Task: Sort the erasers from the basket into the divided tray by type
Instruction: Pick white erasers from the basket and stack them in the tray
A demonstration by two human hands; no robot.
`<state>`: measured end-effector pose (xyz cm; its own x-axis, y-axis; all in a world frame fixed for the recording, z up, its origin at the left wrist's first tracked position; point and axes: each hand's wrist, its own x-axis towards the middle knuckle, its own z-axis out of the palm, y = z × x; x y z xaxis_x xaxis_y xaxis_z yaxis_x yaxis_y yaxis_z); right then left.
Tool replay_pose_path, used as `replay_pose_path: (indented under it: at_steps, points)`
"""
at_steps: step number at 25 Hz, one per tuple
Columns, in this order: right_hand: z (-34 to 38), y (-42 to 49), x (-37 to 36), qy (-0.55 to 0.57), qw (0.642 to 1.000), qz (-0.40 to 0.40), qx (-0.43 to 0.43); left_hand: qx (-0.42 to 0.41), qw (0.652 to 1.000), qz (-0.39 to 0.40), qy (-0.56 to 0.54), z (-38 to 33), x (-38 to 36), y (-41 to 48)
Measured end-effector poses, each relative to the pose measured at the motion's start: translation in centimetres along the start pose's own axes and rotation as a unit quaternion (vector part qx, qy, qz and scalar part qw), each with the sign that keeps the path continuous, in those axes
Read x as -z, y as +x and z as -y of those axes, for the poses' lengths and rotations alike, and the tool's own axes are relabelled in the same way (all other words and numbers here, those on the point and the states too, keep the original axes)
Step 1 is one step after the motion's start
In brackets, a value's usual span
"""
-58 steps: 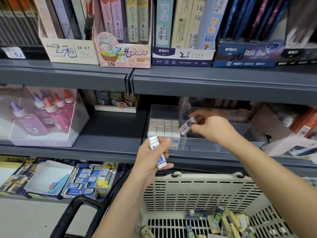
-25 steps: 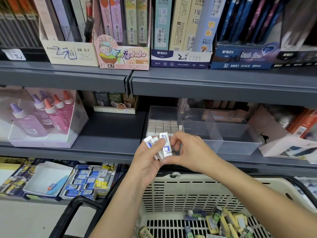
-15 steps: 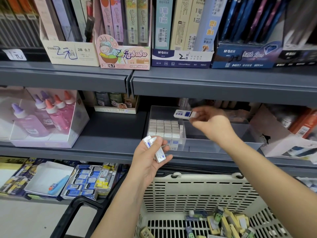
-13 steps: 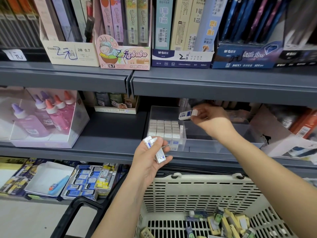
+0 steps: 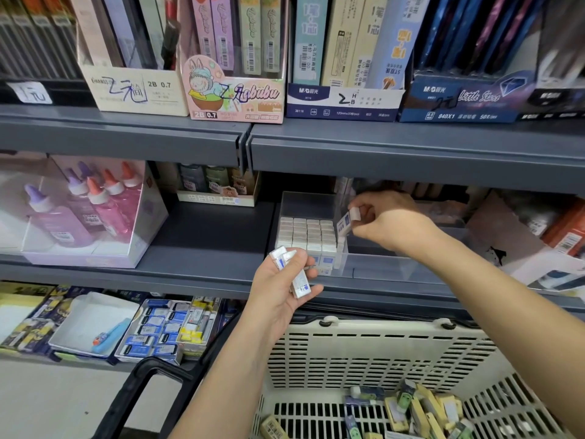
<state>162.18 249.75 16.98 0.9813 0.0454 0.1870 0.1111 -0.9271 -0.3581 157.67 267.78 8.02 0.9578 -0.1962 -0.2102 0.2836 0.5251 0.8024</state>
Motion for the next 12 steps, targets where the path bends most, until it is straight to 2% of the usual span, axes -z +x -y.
replay_pose_path:
  at_steps: [4,9,12]
  points:
    - [0.2,-0.7,0.5,0.008,1.000,0.025,0.016,0.003,1.000,0.004,0.002,0.0,-0.1,-0.1]
    - [0.0,0.4,0.7,0.021,0.998,0.026,-0.048,0.009,1.000,0.000,0.003,0.1,-0.1,-0.2]
    - [0.0,1.1,-0.1,-0.014,0.999,0.028,-0.039,0.011,1.000,-0.002,0.004,0.1,-0.1,-0.1]
